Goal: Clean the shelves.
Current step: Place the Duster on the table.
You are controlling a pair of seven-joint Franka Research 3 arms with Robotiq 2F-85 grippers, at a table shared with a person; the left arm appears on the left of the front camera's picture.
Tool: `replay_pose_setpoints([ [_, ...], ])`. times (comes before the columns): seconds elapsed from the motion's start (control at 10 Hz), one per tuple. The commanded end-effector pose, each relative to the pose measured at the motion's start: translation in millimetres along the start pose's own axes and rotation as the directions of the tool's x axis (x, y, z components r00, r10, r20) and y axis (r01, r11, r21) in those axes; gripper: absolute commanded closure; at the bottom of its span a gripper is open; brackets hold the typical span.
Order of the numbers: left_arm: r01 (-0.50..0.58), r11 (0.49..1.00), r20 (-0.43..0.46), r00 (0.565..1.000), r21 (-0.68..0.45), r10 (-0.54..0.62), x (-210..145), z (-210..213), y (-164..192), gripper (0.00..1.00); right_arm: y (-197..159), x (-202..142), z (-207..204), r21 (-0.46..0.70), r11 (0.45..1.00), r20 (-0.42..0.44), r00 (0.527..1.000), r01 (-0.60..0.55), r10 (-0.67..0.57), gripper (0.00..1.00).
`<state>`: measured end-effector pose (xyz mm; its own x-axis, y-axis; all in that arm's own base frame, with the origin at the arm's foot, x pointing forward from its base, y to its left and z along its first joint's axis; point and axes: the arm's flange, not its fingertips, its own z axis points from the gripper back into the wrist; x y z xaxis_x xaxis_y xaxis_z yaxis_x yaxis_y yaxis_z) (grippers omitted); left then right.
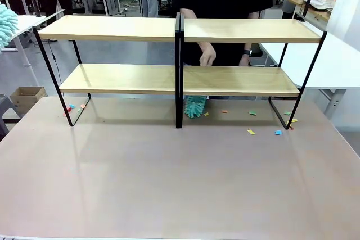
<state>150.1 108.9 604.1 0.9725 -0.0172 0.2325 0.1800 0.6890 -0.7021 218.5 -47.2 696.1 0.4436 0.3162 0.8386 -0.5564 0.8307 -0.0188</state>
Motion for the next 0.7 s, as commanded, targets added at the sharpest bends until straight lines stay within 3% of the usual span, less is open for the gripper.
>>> replay_pose_setpoints([
  [0.0, 0.029, 0.999, 0.005, 1.000, -0.016, -0.029, -1.3, 1.3, 0.2, 1.00, 0.0, 0.8, 0.2, 0.005, 1.000, 0.004, 1.000, -0.001, 0.001, 0.00],
  [0.5, 0.029, 0.999, 0.005, 1.000, -0.016, -0.029, -1.3, 1.3, 0.2, 1.00, 0.0, 0.8, 0.2, 0.005, 1.000, 0.004, 1.000, -0.001, 0.001, 0.00],
  [0.6, 0.001, 1.000, 0.002, 1.000, 0.000, -0.001, -0.4, 0.4, 0.8, 0.88, 0.0, 0.0, 0.0, 0.000, 1.000, 0.000, 1.000, 0.000, 0.000, 0.00],
])
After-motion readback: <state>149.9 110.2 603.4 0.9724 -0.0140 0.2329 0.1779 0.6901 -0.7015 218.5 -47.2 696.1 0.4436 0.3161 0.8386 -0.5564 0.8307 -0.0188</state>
